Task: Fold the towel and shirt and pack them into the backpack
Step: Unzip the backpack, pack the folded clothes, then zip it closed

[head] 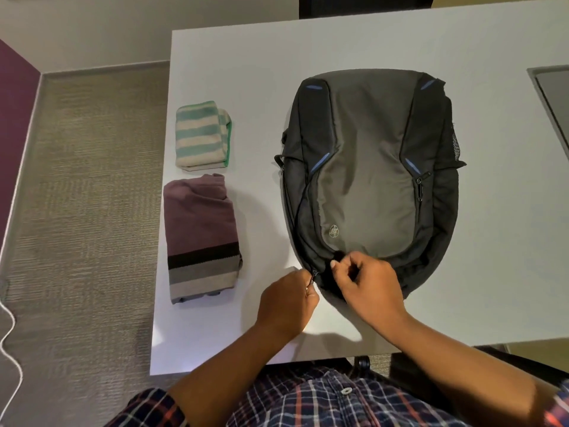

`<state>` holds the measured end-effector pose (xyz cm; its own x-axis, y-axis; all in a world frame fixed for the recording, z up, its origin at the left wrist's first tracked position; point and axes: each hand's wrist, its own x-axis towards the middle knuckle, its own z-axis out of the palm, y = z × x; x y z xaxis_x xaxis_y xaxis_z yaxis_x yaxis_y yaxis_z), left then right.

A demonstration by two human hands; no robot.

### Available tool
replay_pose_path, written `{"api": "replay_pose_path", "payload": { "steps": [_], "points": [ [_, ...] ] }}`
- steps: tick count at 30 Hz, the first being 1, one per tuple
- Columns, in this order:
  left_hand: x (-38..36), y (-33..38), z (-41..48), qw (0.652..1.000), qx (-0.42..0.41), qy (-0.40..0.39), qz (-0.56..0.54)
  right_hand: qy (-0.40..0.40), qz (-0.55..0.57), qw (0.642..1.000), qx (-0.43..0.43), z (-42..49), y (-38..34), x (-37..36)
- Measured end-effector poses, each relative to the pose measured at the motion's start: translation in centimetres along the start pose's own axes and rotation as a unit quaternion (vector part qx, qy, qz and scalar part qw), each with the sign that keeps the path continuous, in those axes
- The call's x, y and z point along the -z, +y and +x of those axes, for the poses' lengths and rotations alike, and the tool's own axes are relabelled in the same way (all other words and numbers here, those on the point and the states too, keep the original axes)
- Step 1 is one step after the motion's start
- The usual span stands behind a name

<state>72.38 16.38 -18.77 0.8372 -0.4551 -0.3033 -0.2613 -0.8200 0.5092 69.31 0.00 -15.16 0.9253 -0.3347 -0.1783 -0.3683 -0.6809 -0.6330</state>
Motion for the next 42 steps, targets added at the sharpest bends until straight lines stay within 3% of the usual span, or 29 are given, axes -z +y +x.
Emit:
{"api": "replay_pose_path", "payload": {
  "steps": [3, 6, 9, 12, 14, 18, 24, 28, 33, 42],
  "points": [
    [0.2, 0.0, -0.2, 1.000, -0.002, 0.010, 0.000, -0.130, 0.037, 0.979, -0.153, -0.9, -1.5, -0.3],
    [0.2, 0.1, -0.5, 1.000, -0.005, 0.021, -0.011, -0.206, 0.152, 0.927, -0.275, -0.8, -2.8, -0.9],
    [0.1, 0.1, -0.5, 1.000, -0.004, 0.013, -0.025, -0.196, 0.314, 0.848, -0.380, -0.2, -3.8, -2.1],
    [1.0, -0.5, -0.1, 0.999, -0.022, -0.019, -0.025, -0.164, 0.351, 0.825, -0.411, 0.4, -4.1, -3.5],
    [2.2, -1.2, 0.1, 0.997, -0.069, -0.010, -0.031, -0.151, 0.338, 0.838, -0.400, 0.3, -4.5, -3.6],
    [3.2, -2.7, 1.0, 0.971, -0.205, 0.112, 0.050, -0.152, 0.333, 0.857, -0.363, -0.1, -4.9, -2.8],
    [2.9, -2.9, 4.4, 0.913, -0.362, 0.109, 0.154, -0.194, 0.291, 0.887, -0.300, -0.4, -4.4, -2.1],
    [3.0, -1.5, 6.0, 0.890, -0.412, 0.053, 0.186, -0.212, 0.257, 0.904, -0.266, -0.6, -4.3, -1.3],
    [2.8, -2.0, 6.4, 0.873, -0.439, 0.066, 0.200, -0.214, 0.238, 0.911, -0.259, -0.5, -4.5, -0.2],
    [3.3, -3.7, 6.5, 0.874, -0.431, 0.081, 0.209, -0.216, 0.018, 0.957, -0.195, -1.5, -0.3, 1.7]
  ]
}}
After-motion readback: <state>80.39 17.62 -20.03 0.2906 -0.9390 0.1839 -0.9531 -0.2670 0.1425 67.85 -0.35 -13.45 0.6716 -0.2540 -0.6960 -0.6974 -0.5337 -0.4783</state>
